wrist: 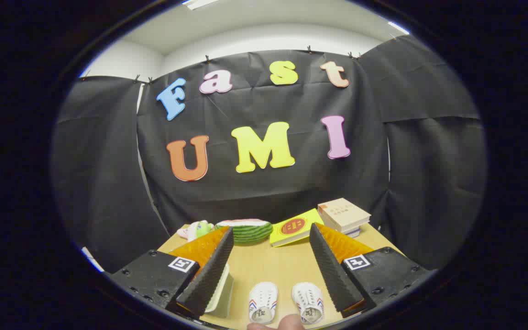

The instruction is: Open the storage box then place both shoes into the box .Put the left shoe in first, then the right shoe, with the right side of both shoes facing outward in a uniform manner.

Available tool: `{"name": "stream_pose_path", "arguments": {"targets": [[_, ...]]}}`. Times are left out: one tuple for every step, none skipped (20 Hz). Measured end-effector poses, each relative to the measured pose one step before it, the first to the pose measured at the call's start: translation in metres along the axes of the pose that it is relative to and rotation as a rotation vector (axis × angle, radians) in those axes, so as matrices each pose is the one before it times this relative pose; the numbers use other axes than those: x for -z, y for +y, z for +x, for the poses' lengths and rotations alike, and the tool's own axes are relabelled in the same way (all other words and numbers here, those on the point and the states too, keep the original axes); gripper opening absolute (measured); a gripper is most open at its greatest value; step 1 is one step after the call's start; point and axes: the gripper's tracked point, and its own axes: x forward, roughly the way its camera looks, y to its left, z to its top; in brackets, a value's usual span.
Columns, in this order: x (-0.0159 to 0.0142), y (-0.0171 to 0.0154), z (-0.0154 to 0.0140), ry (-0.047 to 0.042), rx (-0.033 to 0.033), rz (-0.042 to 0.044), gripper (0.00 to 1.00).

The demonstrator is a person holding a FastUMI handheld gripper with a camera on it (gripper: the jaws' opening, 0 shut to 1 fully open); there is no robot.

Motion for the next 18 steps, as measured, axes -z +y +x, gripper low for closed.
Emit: {"name": "stream_pose_path", "arguments": {"targets": [[0.00019,0.00139,0.00054,0.00143,-0.0055,0.00095,1.0],[0.00107,0.00162,0.00073,0.00716,-0.00858,0.00187,1.0],[0.00305,0.003,-0.00011,0.01051,-0.01149,0.00497,1.0],[0.00159,0.002,0.00001,0.00616,-0.01026,0.00378,1.0],[-0.00008,0.00187,0.00026,0.00497,-0.00735,0.00258,1.0],[0.00096,0.00108,0.00014,0.00303,-0.00644,0.00145,1.0],[0.00269,0.00055,0.00014,0.00879,-0.00759,-0.00233,1.0],[0.00189,0.00103,-0.00011,0.00465,-0.00779,-0.00039,1.0],[0.00195,0.00118,-0.00005,0.00596,-0.007,0.00022,1.0],[0.00205,0.00041,-0.00011,0.00686,-0.00623,0.00053,1.0],[0.00185,0.0011,-0.00074,0.00739,-0.00661,0.0005,1.0],[0.00165,-0.00069,0.00038,0.00499,-0.00259,0.0003,1.0],[-0.0003,0.00092,-0.00011,-0.00151,-0.00559,0.00444,1.0],[-0.00017,0.00004,-0.00011,-0.00111,-0.00332,0.00155,1.0],[0.00076,0.00028,-0.0004,-0.00061,-0.00034,-0.00139,1.0],[0.00065,-0.0002,-0.00046,0.00083,-0.00312,-0.00396,1.0],[0.00015,0.00147,0.00037,-0.00027,-0.00304,-0.00482,1.0],[0.00051,0.00104,0.00005,-0.00009,-0.00856,-0.00551,1.0]]}}
